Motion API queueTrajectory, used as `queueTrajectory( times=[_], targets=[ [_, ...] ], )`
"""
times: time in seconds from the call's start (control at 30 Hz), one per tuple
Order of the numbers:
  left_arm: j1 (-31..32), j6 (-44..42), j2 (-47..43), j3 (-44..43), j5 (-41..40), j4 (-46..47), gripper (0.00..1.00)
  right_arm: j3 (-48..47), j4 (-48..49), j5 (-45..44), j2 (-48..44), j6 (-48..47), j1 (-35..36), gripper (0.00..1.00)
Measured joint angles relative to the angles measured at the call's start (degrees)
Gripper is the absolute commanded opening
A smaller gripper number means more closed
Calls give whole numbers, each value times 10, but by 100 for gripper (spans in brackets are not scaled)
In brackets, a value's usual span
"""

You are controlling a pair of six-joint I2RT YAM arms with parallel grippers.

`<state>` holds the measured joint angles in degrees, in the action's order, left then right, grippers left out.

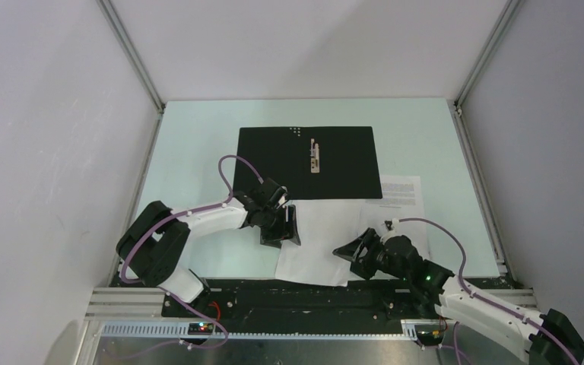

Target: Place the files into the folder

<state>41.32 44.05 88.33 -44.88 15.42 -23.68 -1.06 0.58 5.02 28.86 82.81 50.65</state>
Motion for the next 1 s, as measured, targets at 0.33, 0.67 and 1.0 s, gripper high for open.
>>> queueTrajectory(
  times=[0.33, 0.67, 1.0],
  targets=[
    [0, -1, -1, 0, 3, 0, 71, -6, 124, 20, 189, -24, -60, 71],
    [-2, -11, -11, 1, 3, -9, 80, -59, 214, 10, 356, -73, -78, 18],
    [-87, -43, -89, 3, 36, -15, 99, -126, 118, 76, 376, -179, -123, 0]
  ],
)
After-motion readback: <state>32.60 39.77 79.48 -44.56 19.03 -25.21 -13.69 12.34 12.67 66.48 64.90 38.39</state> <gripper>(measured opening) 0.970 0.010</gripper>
